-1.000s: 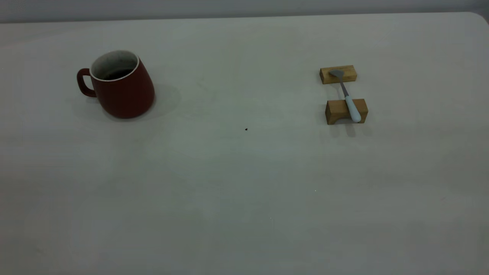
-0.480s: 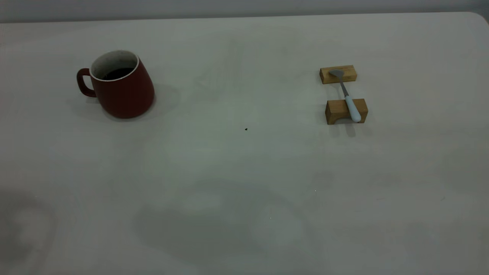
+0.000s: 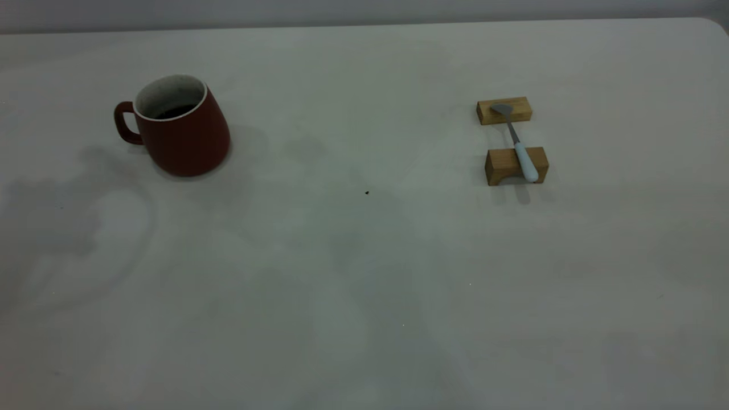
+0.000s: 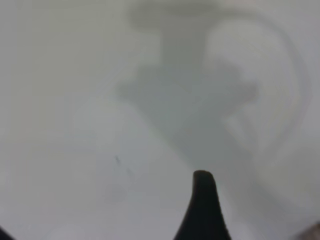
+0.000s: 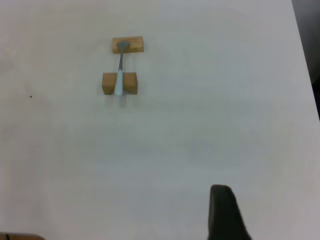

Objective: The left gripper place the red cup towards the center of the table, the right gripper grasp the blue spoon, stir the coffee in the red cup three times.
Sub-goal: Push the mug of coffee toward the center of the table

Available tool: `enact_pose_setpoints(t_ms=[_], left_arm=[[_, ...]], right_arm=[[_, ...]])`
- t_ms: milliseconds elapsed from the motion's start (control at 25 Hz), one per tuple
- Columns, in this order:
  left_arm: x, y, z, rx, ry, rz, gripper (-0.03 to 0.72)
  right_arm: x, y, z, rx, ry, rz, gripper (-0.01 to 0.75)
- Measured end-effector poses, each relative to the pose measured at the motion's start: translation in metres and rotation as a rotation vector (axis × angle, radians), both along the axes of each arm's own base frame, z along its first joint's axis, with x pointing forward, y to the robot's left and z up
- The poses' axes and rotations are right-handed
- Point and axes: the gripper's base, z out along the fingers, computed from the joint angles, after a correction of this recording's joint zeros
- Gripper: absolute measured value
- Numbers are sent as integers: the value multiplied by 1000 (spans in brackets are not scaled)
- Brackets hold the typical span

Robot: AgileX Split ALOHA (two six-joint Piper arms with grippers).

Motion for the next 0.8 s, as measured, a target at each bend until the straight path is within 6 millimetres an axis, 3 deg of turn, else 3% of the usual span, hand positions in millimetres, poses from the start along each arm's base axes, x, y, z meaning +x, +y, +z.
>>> enact_pose_setpoints(t_ms=[160, 360, 600, 800], left_arm=[[37, -8, -34, 17, 60, -150, 669], [67, -10, -72, 32, 96, -298, 666], [83, -12, -111, 59, 117, -452, 663], [91, -22, -130, 79, 74, -582, 658]], right_arm=[[0, 0, 0, 0, 0, 0, 493], [0, 0, 0, 0, 0, 0, 493], [0, 0, 0, 0, 0, 0, 493], [0, 0, 0, 0, 0, 0, 493]])
